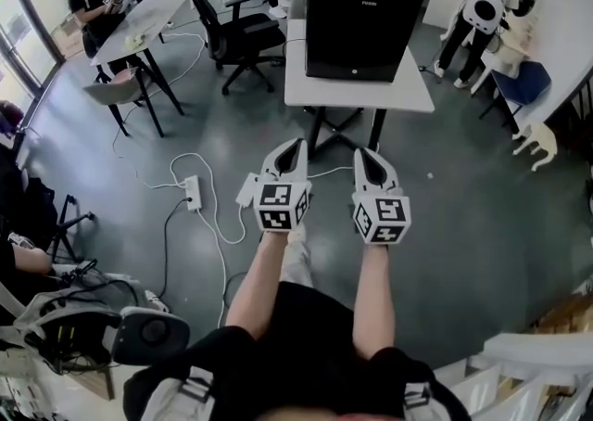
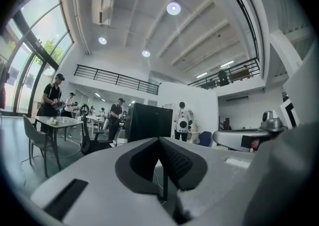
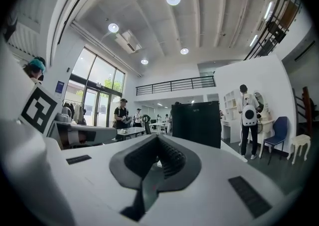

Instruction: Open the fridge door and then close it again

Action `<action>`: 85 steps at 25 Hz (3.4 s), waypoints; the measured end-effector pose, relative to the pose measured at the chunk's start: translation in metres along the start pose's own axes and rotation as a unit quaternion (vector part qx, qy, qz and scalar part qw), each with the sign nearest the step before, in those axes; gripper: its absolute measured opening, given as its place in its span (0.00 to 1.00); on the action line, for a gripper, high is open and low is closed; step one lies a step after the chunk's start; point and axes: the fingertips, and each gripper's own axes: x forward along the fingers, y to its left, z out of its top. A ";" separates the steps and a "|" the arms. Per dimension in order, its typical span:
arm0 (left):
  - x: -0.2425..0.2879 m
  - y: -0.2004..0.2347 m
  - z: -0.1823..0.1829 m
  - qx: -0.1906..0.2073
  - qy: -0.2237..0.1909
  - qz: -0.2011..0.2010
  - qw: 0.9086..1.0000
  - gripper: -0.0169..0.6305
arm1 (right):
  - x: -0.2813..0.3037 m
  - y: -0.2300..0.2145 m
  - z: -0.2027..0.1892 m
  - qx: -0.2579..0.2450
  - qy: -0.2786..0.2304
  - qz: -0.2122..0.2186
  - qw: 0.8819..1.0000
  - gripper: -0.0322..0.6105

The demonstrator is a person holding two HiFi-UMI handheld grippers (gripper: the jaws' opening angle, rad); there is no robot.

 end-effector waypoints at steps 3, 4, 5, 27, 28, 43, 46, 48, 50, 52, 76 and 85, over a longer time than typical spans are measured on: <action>0.043 0.026 -0.004 -0.001 0.007 0.013 1.000 0.02 | 0.040 -0.018 0.000 -0.006 -0.003 -0.003 1.000 0.04; 0.061 0.033 -0.004 -0.004 0.009 0.016 1.000 0.02 | 0.055 -0.028 0.001 -0.010 -0.001 -0.007 1.000 0.04; 0.081 0.038 -0.003 -0.009 0.009 0.015 1.000 0.02 | 0.070 -0.039 0.001 -0.012 0.003 -0.012 1.000 0.04; 0.412 0.178 0.038 -0.012 -0.005 -0.040 0.999 0.02 | 0.424 -0.153 0.033 -0.021 -0.015 0.008 1.000 0.05; 0.419 0.179 0.042 -0.015 -0.010 -0.043 0.999 0.03 | 0.432 -0.159 0.041 -0.030 -0.021 0.009 0.999 0.05; 0.524 0.202 0.048 0.034 -0.008 -0.100 0.994 0.34 | 0.539 -0.165 0.137 -0.379 0.065 0.113 0.916 0.26; 0.533 0.201 0.048 0.036 0.000 -0.107 0.994 0.37 | 0.552 -0.166 0.133 -0.420 0.099 0.129 0.893 0.26; 0.536 0.203 0.049 0.036 -0.004 -0.107 0.994 0.37 | 0.557 -0.166 0.127 -0.436 0.116 0.143 0.881 0.26; 0.540 0.204 0.050 0.040 -0.007 -0.110 0.993 0.37 | 0.560 -0.167 0.123 -0.449 0.127 0.151 0.872 0.26; 0.542 0.204 0.052 0.046 -0.007 -0.119 0.992 0.38 | 0.563 -0.168 0.119 -0.455 0.133 0.152 0.867 0.26; 0.529 0.199 0.051 0.041 -0.014 -0.110 0.993 0.37 | 0.551 -0.160 0.115 -0.541 0.159 0.161 0.810 0.20; 0.465 0.158 0.044 0.054 -0.047 -0.098 0.993 0.36 | 0.489 -0.150 0.112 -0.562 0.129 0.195 0.793 0.21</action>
